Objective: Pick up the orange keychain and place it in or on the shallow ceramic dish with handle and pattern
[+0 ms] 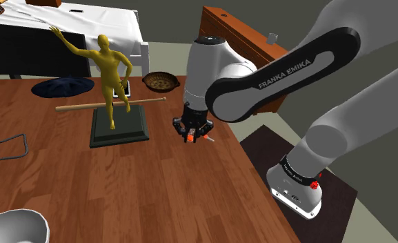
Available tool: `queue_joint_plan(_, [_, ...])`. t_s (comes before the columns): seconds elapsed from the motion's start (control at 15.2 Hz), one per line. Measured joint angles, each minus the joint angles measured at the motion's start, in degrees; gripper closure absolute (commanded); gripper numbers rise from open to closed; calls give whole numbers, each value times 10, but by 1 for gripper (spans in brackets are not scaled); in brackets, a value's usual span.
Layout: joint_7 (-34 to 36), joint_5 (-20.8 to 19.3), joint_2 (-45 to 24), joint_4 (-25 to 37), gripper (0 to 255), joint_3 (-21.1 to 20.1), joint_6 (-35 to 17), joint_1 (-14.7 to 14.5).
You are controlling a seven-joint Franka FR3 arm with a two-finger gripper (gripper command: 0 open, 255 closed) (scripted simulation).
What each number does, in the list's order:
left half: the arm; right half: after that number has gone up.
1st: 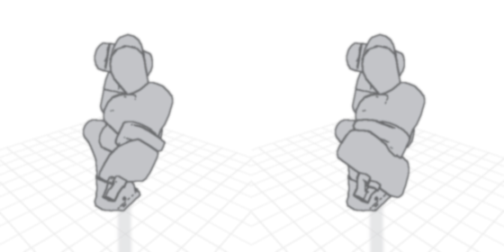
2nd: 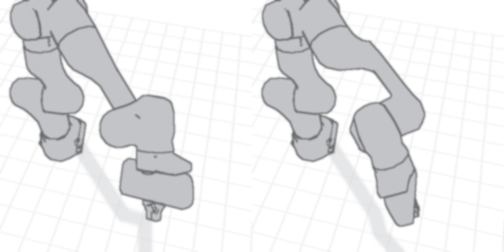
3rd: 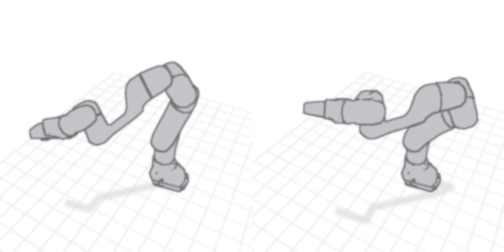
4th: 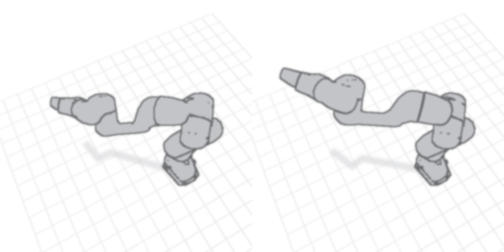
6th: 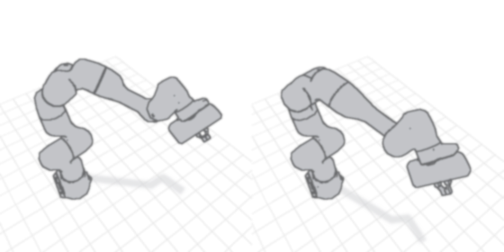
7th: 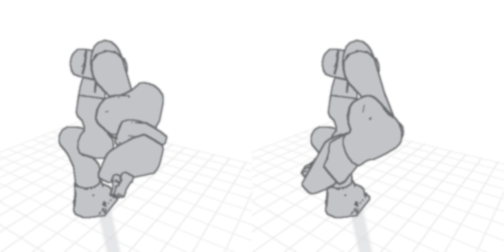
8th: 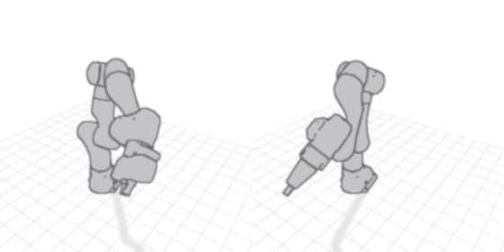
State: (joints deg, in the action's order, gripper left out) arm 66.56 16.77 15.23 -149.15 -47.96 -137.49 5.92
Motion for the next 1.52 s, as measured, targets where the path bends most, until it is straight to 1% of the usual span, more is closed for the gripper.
queue_joint_plan(0.4, [-17, 21, 47, 18, 255, 24, 61, -17])
queue_joint_plan(0.92, [-29, 29, 90, 50, 255, 53, 134, -28])
queue_joint_plan(1.06, [-34, 14, 74, 67, 255, 57, 137, -13])
queue_joint_plan(1.12, [-34, 0, 53, 81, 255, 54, 131, 1])
queue_joint_plan(1.19, [-37, -10, 42, 91, 255, 56, 132, 9])
queue_joint_plan(1.39, [-41, -56, -16, 138, 255, 58, 130, 47])
queue_joint_plan(1.52, [-40, -86, -52, 168, 255, 59, 130, 66])
